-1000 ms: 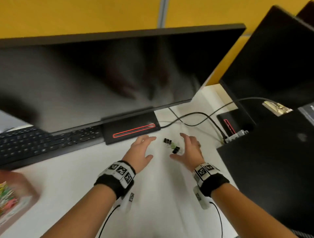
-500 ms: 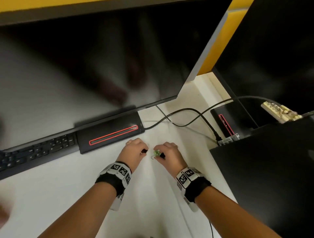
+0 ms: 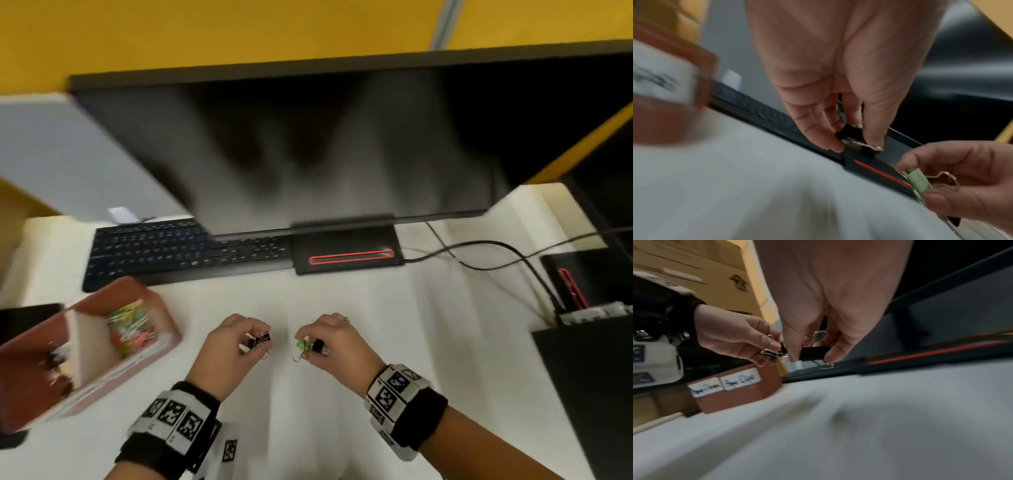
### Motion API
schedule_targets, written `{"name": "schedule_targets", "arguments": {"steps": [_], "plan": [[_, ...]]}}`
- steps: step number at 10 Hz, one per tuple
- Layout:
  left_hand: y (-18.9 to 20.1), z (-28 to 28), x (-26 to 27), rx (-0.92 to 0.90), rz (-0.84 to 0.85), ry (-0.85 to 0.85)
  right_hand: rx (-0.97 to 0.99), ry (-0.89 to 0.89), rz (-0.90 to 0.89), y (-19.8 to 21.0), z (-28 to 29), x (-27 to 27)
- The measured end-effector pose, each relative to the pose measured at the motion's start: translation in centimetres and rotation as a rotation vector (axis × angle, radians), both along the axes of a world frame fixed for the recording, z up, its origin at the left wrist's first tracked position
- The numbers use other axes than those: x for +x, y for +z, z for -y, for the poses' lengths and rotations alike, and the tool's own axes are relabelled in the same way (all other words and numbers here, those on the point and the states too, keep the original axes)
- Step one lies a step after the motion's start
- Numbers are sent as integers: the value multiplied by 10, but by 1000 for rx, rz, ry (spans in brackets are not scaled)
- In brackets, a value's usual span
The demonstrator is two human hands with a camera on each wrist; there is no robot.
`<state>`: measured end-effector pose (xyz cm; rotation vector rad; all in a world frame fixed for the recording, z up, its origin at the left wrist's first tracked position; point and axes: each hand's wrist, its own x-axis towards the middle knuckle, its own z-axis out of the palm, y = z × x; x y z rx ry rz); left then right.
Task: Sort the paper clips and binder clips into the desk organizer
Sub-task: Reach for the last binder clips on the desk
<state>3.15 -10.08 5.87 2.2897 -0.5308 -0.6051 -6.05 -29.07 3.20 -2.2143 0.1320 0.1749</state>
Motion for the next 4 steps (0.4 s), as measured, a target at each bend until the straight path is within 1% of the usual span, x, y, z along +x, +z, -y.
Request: {"name": "schedule_targets", "arguments": {"steps": [1,2,3,4], "plan": [[26,-81,14,65,111,147,32,158,75,23,-70,44],[49,-155,31,139,183,346,74,268,135,48,-145,89],[59,-212,48,140,173,540,114,333,154,69,-217,126],[63,-238,67,137,132,634,110,300,122,84,-272,153]]}}
